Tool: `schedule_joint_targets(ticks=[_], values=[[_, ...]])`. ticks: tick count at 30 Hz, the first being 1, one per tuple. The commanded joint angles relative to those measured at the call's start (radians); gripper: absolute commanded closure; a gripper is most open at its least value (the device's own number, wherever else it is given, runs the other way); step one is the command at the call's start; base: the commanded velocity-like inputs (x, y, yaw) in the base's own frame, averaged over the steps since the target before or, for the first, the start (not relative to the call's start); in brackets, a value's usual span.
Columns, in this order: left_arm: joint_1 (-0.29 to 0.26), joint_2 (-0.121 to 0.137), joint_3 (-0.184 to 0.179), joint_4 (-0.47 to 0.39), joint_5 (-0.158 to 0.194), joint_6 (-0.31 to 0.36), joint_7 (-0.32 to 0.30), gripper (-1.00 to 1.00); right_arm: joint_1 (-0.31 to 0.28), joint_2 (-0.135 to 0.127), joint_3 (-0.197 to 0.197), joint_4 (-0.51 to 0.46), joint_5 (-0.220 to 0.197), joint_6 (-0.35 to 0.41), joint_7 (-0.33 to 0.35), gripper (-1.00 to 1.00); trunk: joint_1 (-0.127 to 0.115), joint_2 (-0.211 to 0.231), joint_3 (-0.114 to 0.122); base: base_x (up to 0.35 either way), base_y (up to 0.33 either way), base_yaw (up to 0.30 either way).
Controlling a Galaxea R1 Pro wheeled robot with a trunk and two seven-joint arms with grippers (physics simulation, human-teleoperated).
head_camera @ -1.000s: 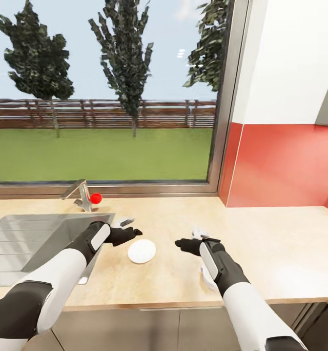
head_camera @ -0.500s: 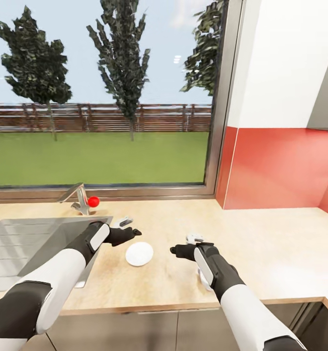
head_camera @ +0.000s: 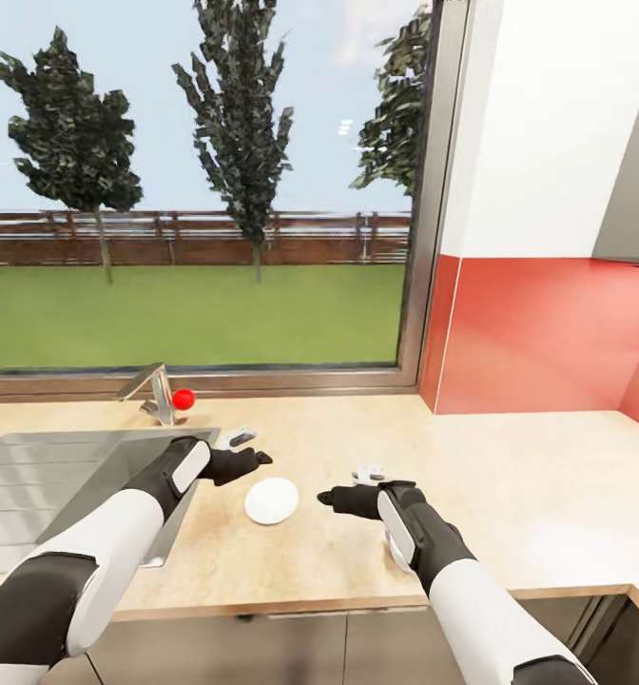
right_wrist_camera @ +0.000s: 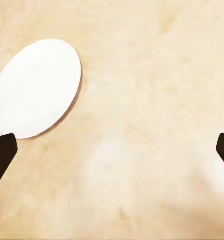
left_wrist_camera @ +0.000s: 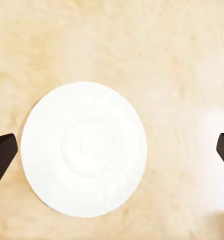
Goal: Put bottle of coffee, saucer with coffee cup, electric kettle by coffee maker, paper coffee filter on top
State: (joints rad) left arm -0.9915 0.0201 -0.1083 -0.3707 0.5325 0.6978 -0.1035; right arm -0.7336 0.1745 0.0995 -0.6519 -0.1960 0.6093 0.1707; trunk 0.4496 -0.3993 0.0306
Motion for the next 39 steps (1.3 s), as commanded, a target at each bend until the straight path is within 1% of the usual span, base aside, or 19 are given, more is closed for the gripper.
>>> schedule_joint_targets(ticks=[1, 4, 11, 15, 22, 31, 37, 39], values=[[0.007, 0.002, 0.001, 0.0, -0.002, 0.002, -0.006, -1.0, 0.0, 0.0, 0.0, 0.003, -0.004, 0.004, 0.019, -1.0, 0.0, -0.001, 0.001, 0.0, 0.0, 0.0], [0.014, 0.008, 0.007, 0.001, -0.001, 0.002, -0.007, -1.0, 0.0, 0.0, 0.001, 0.013, -0.003, 0.004, 0.033, -1.0, 0.0, -0.001, 0.006, 0.0, 0.0, 0.0], [0.019, 0.015, 0.011, 0.007, 0.0, 0.003, -0.008, -1.0, 0.0, 0.0, 0.002, 0.021, -0.003, 0.004, 0.041, -1.0, 0.0, -0.001, 0.017, 0.0, 0.0, 0.0], [0.037, 0.016, 0.016, 0.005, 0.001, 0.002, -0.01, -1.0, 0.0, 0.0, 0.002, 0.023, -0.003, 0.004, 0.041, -1.0, 0.0, -0.001, 0.023, 0.0, 0.0, 0.0], [0.041, 0.015, 0.018, -0.001, 0.001, 0.0, -0.01, -1.0, 0.0, 0.0, 0.001, 0.023, -0.003, 0.004, 0.041, -1.0, 0.0, -0.001, 0.034, 0.0, 0.01, 0.0], [0.042, 0.01, 0.025, -0.002, 0.002, 0.0, -0.011, -1.0, 0.0, 0.0, 0.0, 0.024, -0.003, 0.004, 0.041, -1.0, 0.0, -0.001, 0.048, 0.0, 0.251, 0.0], [0.042, 0.004, 0.025, 0.003, 0.003, 0.0, -0.012, -1.0, 0.0, 0.0, 0.0, 0.025, -0.002, 0.004, 0.041, -1.0, 0.0, -0.001, 0.055, 0.0, 0.058, 0.0], [0.05, 0.003, 0.025, 0.001, 0.003, 0.0, -0.012, -1.0, 0.0, 0.0, -0.001, 0.03, -0.001, 0.004, 0.041, -1.0, 0.0, -0.001, 0.056, 0.0, 0.005, 0.0]])
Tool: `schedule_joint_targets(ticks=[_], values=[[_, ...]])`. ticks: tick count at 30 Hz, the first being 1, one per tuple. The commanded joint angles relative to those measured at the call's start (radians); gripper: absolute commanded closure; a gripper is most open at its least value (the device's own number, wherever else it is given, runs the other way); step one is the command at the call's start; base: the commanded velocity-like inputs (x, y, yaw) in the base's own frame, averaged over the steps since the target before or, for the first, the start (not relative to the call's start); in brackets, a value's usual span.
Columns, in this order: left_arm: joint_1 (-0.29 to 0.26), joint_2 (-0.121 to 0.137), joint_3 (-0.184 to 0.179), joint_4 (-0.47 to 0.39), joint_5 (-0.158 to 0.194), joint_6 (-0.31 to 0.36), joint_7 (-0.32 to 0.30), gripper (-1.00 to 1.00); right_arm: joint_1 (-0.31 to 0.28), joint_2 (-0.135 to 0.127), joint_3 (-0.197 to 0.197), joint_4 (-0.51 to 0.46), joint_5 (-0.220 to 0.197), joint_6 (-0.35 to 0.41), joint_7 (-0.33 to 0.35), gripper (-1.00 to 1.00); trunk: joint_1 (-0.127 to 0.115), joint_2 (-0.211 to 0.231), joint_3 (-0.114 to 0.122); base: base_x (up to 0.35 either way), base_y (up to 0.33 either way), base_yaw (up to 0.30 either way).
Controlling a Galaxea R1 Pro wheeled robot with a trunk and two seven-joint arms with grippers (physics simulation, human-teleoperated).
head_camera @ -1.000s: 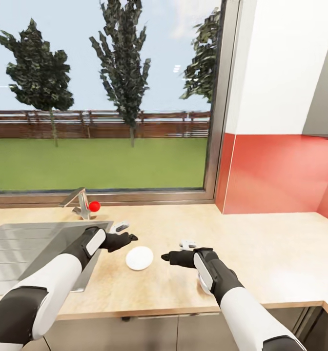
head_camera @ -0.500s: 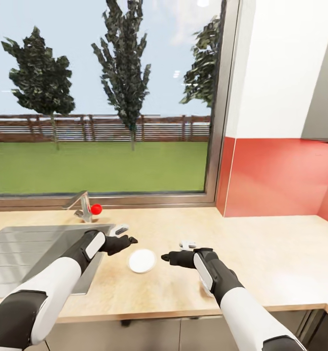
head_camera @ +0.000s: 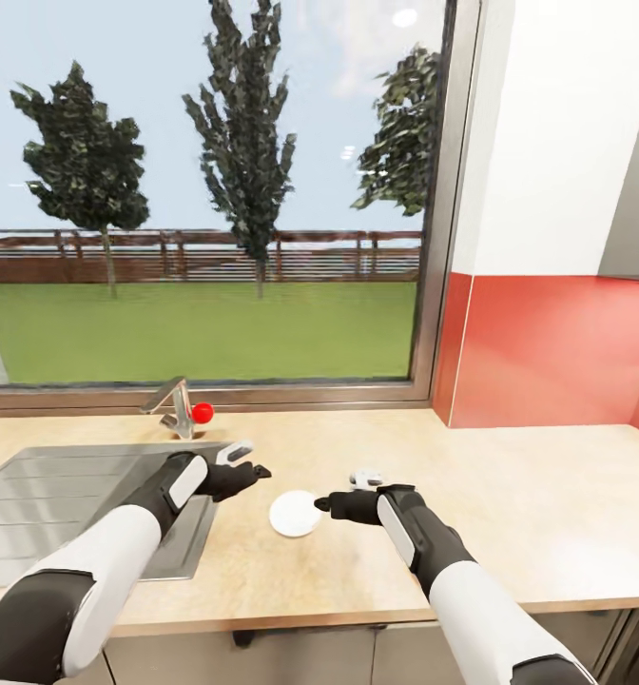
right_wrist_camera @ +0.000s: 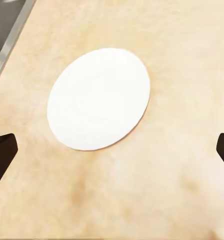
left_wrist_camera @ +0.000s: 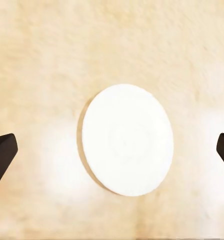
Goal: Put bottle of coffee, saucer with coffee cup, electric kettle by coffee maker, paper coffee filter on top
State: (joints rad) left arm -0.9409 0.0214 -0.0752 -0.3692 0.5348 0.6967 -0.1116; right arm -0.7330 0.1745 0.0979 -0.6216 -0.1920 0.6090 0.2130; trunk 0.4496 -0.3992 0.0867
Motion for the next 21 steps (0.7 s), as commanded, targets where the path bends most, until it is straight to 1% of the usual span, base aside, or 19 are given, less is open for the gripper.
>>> schedule_joint_targets(ticks=[1, 3, 4, 6, 8, 10, 14, 18, 21], values=[[0.003, 0.001, -0.008, -0.002, 0.001, 0.001, -0.003, -1.0, 0.0, 0.0, 0.0, 0.004, -0.005, 0.005, -0.001, -1.0, 0.0, -0.001, 0.0, 0.0, 0.003, 0.0], [0.014, 0.0, -0.008, -0.001, 0.001, 0.001, -0.006, -1.0, 0.0, 0.0, 0.0, 0.048, -0.006, 0.004, -0.001, -1.0, 0.0, -0.001, 0.0, 0.0, 0.001, 0.0], [0.017, -0.001, -0.008, 0.0, 0.001, 0.0, -0.009, -1.0, 0.0, 0.0, 0.0, 0.051, -0.006, 0.004, -0.001, -1.0, 0.0, -0.001, 0.0, 0.0, 0.0, 0.0], [0.021, -0.001, -0.008, 0.002, 0.006, 0.0, -0.024, -1.0, 0.0, 0.0, 0.0, 0.054, -0.006, 0.003, -0.001, -1.0, 0.0, -0.001, 0.0, 0.0, 0.0, 0.0], [0.028, -0.001, -0.008, 0.007, 0.02, -0.002, -0.061, -1.0, 0.0, 0.0, 0.001, 0.07, -0.006, 0.003, 0.0, -1.0, 0.0, -0.001, 0.0, 0.0, 0.0, 0.0], [0.039, -0.001, -0.008, 0.004, 0.024, -0.004, -0.07, -1.0, 0.0, 0.0, 0.002, 0.09, -0.007, 0.002, 0.002, -1.0, 0.0, -0.001, 0.0, 0.0, 0.0, 0.0], [0.047, -0.001, -0.008, -0.004, 0.024, -0.005, -0.073, -1.0, 0.0, 0.0, 0.002, 0.113, -0.007, 0.002, 0.006, -1.0, 0.0, -0.001, 0.0, 0.03, 0.0, 0.0], [0.048, -0.001, -0.008, -0.006, 0.023, -0.008, -0.072, -1.0, 0.0, 0.0, 0.002, 0.106, -0.008, 0.001, 0.006, -1.0, 0.0, -0.001, 0.0, 0.121, 0.0, 0.0], [0.048, -0.001, -0.008, -0.007, 0.023, -0.008, -0.072, -1.0, 0.0, 0.0, -0.001, 0.101, -0.009, 0.003, 0.024, -1.0, 0.0, -0.001, 0.0, 0.039, 0.0, 0.0]])
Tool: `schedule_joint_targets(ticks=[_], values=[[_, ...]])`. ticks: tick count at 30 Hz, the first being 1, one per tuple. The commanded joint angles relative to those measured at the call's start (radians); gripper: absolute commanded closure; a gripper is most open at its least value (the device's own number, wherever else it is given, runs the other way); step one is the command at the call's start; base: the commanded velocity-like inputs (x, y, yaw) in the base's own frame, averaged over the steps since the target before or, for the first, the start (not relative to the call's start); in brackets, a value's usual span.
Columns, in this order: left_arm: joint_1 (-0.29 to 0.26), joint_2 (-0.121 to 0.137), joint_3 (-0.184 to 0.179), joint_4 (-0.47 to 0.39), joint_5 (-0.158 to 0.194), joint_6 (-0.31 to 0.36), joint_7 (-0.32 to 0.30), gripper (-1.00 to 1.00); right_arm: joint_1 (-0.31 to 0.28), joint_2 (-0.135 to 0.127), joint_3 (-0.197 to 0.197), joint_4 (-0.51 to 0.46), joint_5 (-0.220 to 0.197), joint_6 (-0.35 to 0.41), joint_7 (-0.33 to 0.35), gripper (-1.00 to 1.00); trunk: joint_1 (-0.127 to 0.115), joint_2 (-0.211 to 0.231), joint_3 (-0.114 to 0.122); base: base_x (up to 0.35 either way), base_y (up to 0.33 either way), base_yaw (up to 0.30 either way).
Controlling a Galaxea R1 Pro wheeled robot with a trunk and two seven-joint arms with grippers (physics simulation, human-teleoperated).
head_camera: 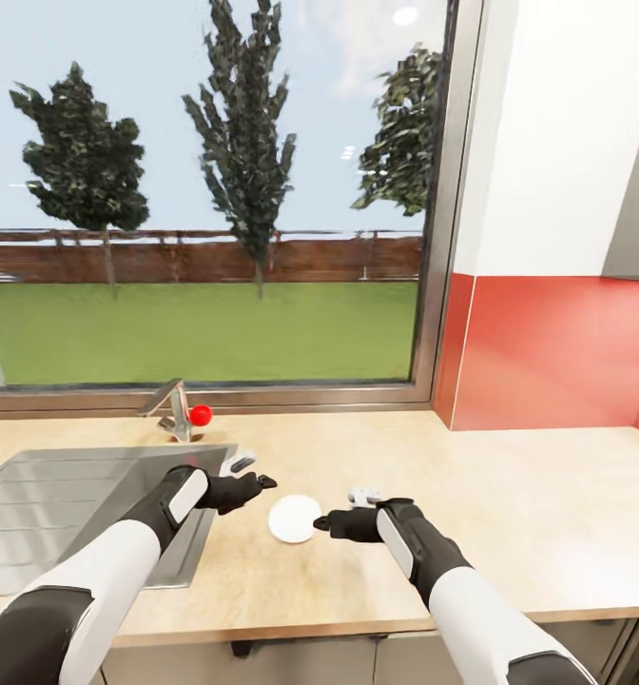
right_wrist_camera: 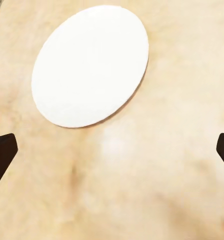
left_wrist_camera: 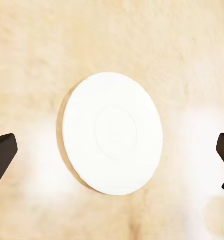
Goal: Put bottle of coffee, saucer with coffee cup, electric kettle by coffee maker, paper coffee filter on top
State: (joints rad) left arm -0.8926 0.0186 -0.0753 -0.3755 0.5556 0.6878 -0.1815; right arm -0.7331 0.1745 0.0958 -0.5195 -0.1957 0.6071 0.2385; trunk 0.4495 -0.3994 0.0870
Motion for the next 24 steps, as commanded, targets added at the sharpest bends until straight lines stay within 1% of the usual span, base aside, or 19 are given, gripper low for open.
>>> schedule_joint_targets(ticks=[1, 6, 16, 21, 24], values=[[0.0, 0.001, -0.008, -0.001, 0.002, 0.001, -0.003, -1.0, 0.0, 0.0, 0.0, -0.001, -0.006, 0.005, 0.002, -1.0, 0.001, -0.001, 0.0, 0.159, 0.0, 0.0], [0.0, 0.003, -0.008, 0.0, 0.001, 0.0, -0.003, -1.0, 0.0, 0.0, -0.002, 0.0, -0.007, 0.005, 0.005, -1.0, 0.001, -0.001, 0.0, 0.21, 0.0, 0.0], [0.0, 0.001, -0.008, 0.001, 0.002, 0.0, -0.003, -1.0, 0.0, 0.0, -0.002, 0.009, -0.01, 0.006, 0.007, -1.0, 0.001, -0.001, 0.0, 0.085, 0.031, 0.0], [0.001, -0.001, -0.009, 0.011, 0.003, -0.001, -0.003, -1.0, 0.0, 0.0, -0.001, 0.011, -0.039, 0.006, 0.007, -1.0, 0.001, -0.001, 0.0, 0.02, 0.014, 0.0], [0.009, -0.001, -0.009, 0.007, 0.003, -0.001, -0.003, -1.0, 0.0, 0.0, 0.0, 0.011, -0.046, 0.006, 0.007, -1.0, 0.001, -0.001, 0.0, 0.004, 0.003, 0.0]])
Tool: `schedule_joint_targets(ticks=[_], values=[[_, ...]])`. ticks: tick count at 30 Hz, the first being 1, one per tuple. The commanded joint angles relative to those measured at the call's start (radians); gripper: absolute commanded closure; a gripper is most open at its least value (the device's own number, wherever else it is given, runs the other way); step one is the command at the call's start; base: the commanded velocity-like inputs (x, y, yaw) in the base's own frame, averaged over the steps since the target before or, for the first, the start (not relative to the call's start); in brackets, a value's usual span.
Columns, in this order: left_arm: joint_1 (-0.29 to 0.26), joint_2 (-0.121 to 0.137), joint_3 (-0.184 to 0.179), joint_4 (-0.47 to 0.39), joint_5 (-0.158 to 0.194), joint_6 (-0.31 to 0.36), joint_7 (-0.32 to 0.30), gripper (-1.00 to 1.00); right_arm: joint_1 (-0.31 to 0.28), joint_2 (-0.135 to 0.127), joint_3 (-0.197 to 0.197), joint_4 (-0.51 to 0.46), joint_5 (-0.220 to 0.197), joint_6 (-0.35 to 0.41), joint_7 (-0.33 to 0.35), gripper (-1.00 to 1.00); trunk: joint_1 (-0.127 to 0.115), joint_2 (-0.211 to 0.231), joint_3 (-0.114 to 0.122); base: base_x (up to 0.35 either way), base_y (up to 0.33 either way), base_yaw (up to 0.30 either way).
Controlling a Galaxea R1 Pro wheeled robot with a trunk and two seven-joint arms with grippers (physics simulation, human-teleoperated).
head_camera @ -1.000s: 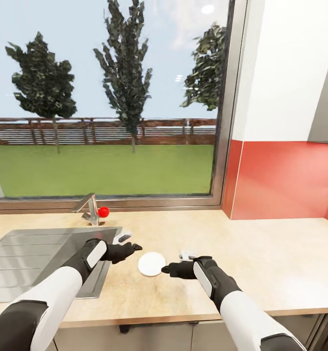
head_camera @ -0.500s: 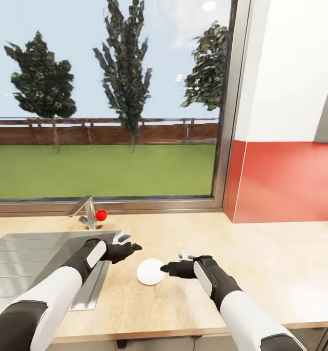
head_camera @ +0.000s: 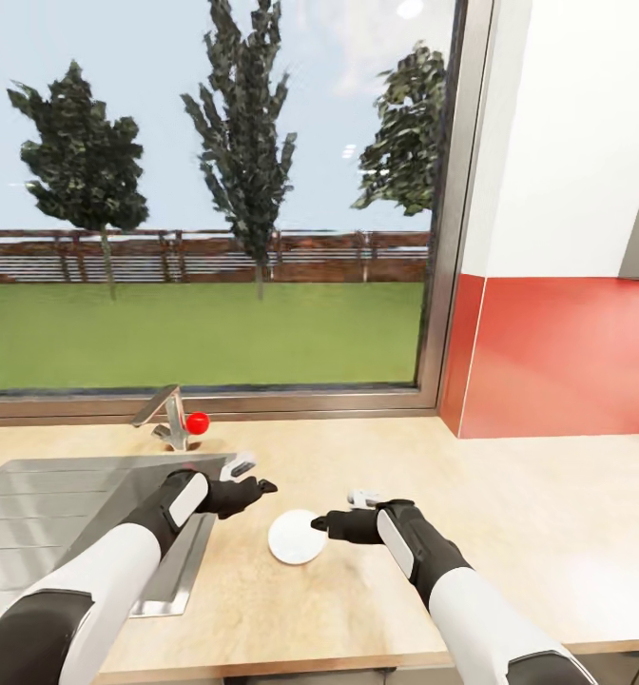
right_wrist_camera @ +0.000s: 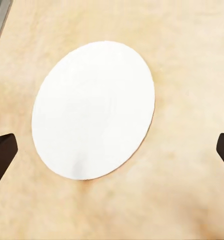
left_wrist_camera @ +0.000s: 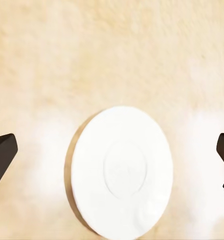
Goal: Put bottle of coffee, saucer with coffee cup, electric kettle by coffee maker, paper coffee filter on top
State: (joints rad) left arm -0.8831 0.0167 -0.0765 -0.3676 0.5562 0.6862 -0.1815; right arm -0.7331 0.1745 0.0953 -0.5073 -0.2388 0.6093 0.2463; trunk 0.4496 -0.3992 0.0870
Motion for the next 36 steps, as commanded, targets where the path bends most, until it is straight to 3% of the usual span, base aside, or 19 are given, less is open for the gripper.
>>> schedule_joint_targets(ticks=[1, 4, 8, 28, 36], values=[[0.004, 0.002, -0.008, -0.005, 0.002, 0.001, -0.003, -1.0, 0.0, 0.0, 0.001, -0.001, -0.005, 0.004, 0.019, -1.0, 0.0, -0.001, 0.0, 0.0, 0.0, 0.0], [0.005, 0.002, -0.008, -0.008, 0.002, 0.001, -0.004, -1.0, 0.0, 0.0, 0.0, 0.001, -0.006, 0.004, 0.085, -1.0, 0.0, -0.001, 0.0, 0.0, 0.0, 0.0], [0.006, 0.002, -0.008, -0.007, 0.002, 0.001, -0.004, -1.0, 0.0, 0.0, -0.001, 0.001, -0.007, 0.004, 0.109, -1.0, 0.0, -0.001, 0.0, 0.005, 0.0, 0.0], [0.011, 0.002, -0.007, -0.001, 0.002, -0.001, -0.004, -1.0, 0.0, 0.0, -0.002, 0.067, -0.007, 0.004, 0.114, -1.0, 0.0, -0.001, 0.0, 0.07, 0.0, 0.0], [0.014, 0.001, -0.007, 0.007, 0.0, -0.047, -0.001, -1.0, 0.0, 0.0, -0.002, 0.11, -0.007, 0.001, 0.115, -1.0, 0.0, -0.001, 0.0, 0.005, 0.0, 0.0]])
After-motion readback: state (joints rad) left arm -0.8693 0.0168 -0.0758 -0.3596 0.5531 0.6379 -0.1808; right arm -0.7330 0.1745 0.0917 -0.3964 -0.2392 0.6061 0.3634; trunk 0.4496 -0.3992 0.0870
